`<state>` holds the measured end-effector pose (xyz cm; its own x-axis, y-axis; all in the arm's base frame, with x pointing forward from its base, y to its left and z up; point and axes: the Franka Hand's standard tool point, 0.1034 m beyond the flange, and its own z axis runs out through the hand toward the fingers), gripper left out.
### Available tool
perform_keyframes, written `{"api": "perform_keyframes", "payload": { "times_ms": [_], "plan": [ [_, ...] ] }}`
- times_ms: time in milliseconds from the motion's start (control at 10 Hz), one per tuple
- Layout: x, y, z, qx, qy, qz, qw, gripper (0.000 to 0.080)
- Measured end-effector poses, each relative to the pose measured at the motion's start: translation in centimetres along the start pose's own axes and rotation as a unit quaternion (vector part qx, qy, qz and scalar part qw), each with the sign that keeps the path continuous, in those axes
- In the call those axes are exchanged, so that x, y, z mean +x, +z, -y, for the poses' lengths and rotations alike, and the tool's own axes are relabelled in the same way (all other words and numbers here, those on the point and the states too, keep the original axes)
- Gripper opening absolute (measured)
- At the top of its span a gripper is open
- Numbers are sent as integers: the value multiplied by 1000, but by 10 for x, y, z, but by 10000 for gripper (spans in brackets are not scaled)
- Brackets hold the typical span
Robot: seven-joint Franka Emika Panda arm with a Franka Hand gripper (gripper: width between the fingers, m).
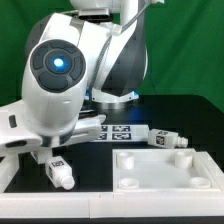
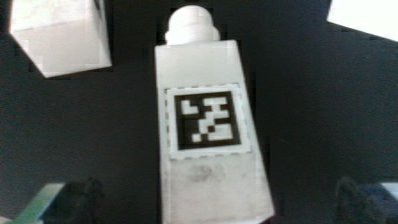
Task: Assemble one leg
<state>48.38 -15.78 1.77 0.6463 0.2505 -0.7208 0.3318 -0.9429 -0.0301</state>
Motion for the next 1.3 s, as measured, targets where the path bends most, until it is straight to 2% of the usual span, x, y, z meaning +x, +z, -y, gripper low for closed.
{"api": "perform_keyframes", "payload": {
  "times_ms": [200, 300, 400, 600, 700, 800, 1000, 1100, 1200, 1300],
  "plan": [
    [0, 8, 2, -1, 1, 8, 1000, 648],
    [1, 9, 6, -7, 1, 12, 1000, 648],
    [1, 9, 5, -6, 0, 11, 1000, 648],
    [1, 9, 5, -6, 0, 11, 1000, 379],
    [1, 9, 5, -6, 0, 11, 1000, 379],
    [1, 9, 5, -6, 0, 11, 1000, 284],
    [2, -2, 2, -9, -4, 6, 1000, 284],
    [4, -5, 5, -12, -5, 4, 1000, 284],
    [4, -8, 12, -13, 1, 9, 1000, 284],
    [0, -19, 26, -2, 15, 19, 1000, 284]
  ]
}}
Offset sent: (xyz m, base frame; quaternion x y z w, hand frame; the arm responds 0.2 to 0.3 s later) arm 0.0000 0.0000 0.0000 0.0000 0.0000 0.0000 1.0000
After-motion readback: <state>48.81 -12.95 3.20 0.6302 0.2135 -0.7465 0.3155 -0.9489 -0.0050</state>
